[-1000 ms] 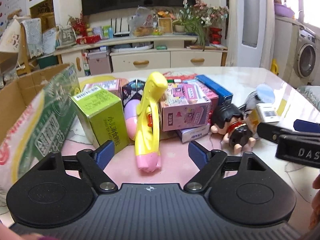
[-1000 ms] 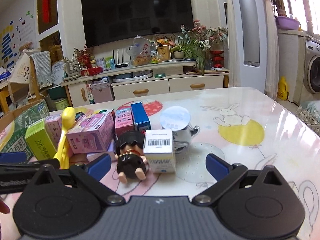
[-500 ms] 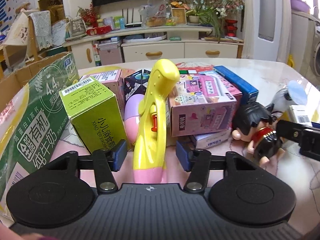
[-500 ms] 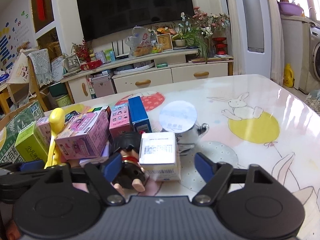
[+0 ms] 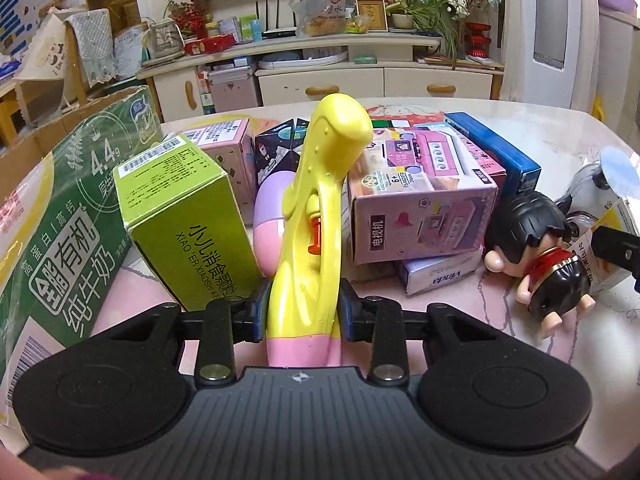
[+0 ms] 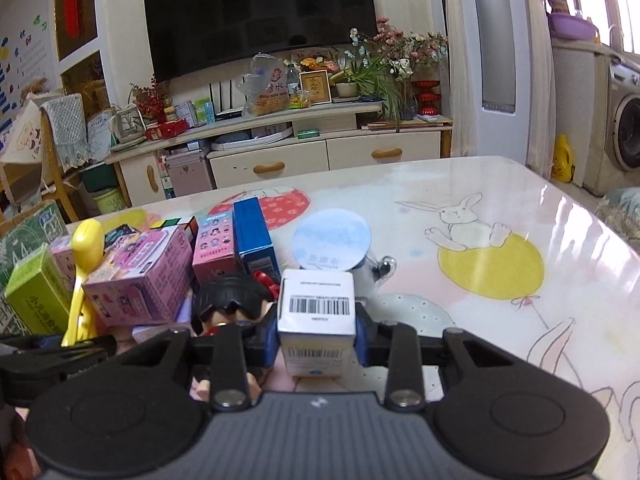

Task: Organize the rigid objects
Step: 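Grasp the yellow water gun with the left tool while the right grasps the white barcode box, then drop the water gun into the cardboard box with the left tool while the right drops the white box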

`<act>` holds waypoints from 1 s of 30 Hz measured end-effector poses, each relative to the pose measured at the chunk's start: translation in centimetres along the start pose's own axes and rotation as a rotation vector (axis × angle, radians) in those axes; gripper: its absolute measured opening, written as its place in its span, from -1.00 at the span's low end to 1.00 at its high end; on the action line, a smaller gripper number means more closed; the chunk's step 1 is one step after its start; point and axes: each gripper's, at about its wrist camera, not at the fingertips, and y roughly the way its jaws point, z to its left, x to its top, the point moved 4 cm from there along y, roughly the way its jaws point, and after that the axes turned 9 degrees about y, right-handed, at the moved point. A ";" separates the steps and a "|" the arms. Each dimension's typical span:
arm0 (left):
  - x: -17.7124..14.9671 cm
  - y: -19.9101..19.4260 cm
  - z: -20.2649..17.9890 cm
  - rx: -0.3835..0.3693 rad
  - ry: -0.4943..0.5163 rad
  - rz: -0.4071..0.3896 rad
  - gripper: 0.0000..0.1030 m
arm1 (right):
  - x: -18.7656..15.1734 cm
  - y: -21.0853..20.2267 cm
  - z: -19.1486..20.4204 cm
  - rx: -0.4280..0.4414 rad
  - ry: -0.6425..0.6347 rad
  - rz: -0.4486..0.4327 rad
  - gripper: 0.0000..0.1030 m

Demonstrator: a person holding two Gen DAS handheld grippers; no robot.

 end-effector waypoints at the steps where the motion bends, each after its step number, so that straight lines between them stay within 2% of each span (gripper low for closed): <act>1: 0.0 -0.1 0.1 -0.006 -0.004 0.001 -0.20 | 0.0 -0.1 0.0 0.001 0.000 -0.001 -0.35; 16: -1.7 -4.1 1.0 -0.131 -0.032 -0.019 -0.22 | -1.0 -1.4 0.1 -0.030 -0.037 -0.006 -0.35; 24: -1.1 -7.1 2.3 -0.184 -0.045 -0.057 -0.22 | -1.6 -2.3 0.3 -0.050 -0.052 -0.012 -0.35; 30: 0.1 -9.2 4.1 -0.184 -0.055 -0.100 -0.22 | -1.7 -3.1 1.2 -0.056 -0.060 -0.025 -0.35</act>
